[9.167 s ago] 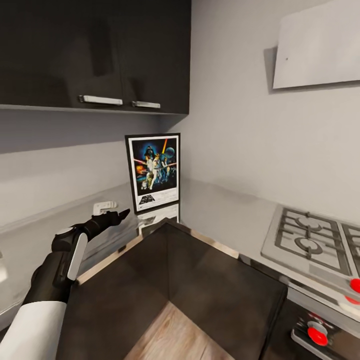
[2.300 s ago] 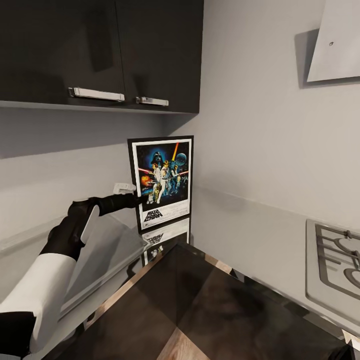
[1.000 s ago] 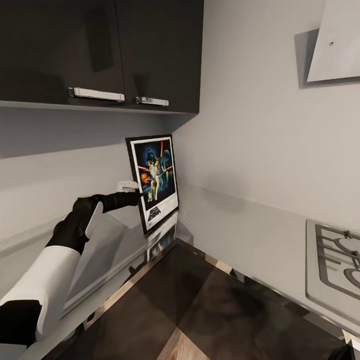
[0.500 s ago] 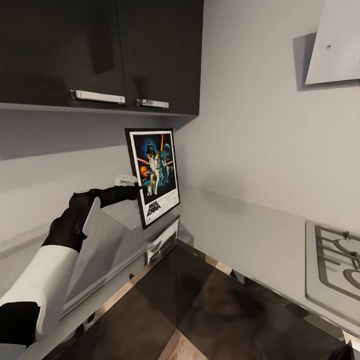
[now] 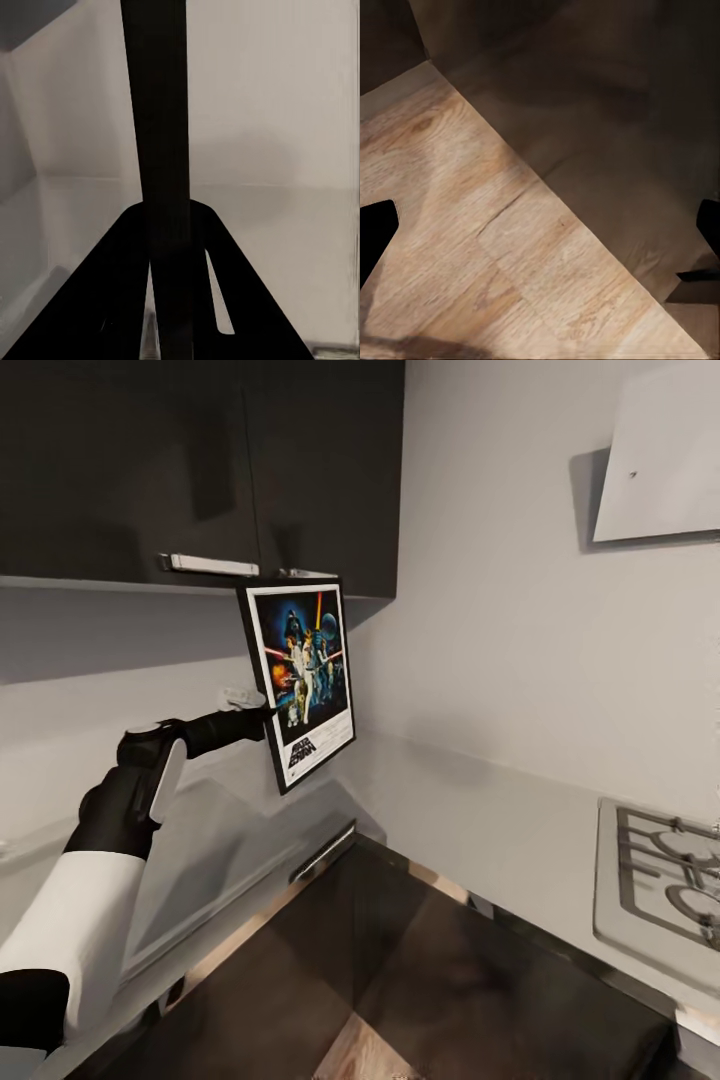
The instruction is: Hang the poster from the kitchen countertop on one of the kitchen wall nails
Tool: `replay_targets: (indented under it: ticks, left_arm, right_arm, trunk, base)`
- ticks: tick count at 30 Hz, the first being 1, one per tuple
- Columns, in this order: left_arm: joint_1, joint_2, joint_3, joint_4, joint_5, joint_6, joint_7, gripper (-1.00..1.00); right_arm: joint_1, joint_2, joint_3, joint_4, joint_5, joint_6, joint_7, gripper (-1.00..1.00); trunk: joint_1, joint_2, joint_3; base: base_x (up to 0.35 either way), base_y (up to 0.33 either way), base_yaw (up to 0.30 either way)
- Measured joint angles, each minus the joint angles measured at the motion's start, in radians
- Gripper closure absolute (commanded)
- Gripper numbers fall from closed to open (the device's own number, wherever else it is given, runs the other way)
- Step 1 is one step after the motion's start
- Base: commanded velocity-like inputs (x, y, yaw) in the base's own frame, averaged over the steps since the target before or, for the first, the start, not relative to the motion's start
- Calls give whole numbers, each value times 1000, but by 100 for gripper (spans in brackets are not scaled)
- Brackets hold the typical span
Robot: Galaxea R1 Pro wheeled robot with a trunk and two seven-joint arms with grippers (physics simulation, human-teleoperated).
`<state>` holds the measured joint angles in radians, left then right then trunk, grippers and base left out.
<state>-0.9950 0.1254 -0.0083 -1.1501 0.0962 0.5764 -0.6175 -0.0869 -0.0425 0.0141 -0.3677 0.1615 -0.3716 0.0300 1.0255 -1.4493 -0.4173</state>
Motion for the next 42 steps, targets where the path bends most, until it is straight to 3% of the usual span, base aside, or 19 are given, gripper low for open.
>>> replay_targets:
  ticks: [26,31,42]
  left_arm:
    - [0,1,0,2,1,2,-1,100]
    - [0,1,-2,-2,4,3,-46,100]
    - [6,-12,-7,-68,9,4,-62,100]
  right_arm:
    - [0,-1,-1,-1,0,0,0,-100]
    - [0,-1,-1,-1,0,0,0,-100]
    - [0,-3,-1,-1,0,0,0,-100]
  trunk:
    - [0,0,0]
    - [0,0,0]
    - [0,0,0]
  base:
    - [-335,0,0]
    - [-339,0,0]
    - [-330,0,0]
